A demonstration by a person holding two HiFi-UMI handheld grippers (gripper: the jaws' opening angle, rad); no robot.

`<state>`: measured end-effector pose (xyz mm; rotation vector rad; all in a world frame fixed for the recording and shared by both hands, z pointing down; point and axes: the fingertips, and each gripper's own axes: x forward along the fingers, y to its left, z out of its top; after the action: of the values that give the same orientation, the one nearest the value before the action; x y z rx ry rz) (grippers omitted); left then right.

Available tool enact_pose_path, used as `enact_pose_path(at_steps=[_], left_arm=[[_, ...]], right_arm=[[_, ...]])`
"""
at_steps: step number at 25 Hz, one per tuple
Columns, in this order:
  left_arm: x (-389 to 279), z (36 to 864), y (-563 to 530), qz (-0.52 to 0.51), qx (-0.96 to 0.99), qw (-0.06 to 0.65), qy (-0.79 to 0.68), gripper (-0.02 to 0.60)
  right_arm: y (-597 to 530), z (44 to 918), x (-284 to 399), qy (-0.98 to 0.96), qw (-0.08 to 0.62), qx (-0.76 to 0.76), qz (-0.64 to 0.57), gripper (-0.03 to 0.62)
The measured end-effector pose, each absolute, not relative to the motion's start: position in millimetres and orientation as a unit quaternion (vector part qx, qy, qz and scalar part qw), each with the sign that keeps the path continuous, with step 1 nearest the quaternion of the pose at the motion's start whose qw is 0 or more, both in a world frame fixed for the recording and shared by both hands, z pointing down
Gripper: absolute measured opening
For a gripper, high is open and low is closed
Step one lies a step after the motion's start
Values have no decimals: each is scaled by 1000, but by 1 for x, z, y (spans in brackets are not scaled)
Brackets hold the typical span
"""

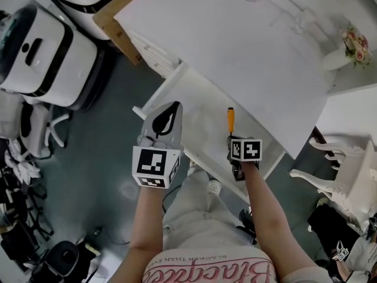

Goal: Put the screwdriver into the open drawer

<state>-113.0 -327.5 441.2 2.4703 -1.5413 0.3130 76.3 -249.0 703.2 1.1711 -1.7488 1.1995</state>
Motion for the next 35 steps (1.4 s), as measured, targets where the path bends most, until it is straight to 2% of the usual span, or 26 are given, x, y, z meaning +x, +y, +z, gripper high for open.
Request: enact_pose_path(at_steps=[19, 23, 29, 35], left_arm=[[-105, 456, -340, 119, 858, 121, -484, 17], [-104, 456, -342, 118, 859, 119, -483, 17], [-102, 455, -335, 115, 860, 120, -482, 17], [-97, 448, -328, 116, 863, 107, -481, 17]], right_arm=[[-246, 720, 87, -608, 399, 475, 495, 18], [-249, 721, 87, -613, 387, 475, 499, 103], [-249, 720, 92, -607, 383, 489, 496, 139], [-248, 708, 99, -610, 370, 506, 484, 141]])
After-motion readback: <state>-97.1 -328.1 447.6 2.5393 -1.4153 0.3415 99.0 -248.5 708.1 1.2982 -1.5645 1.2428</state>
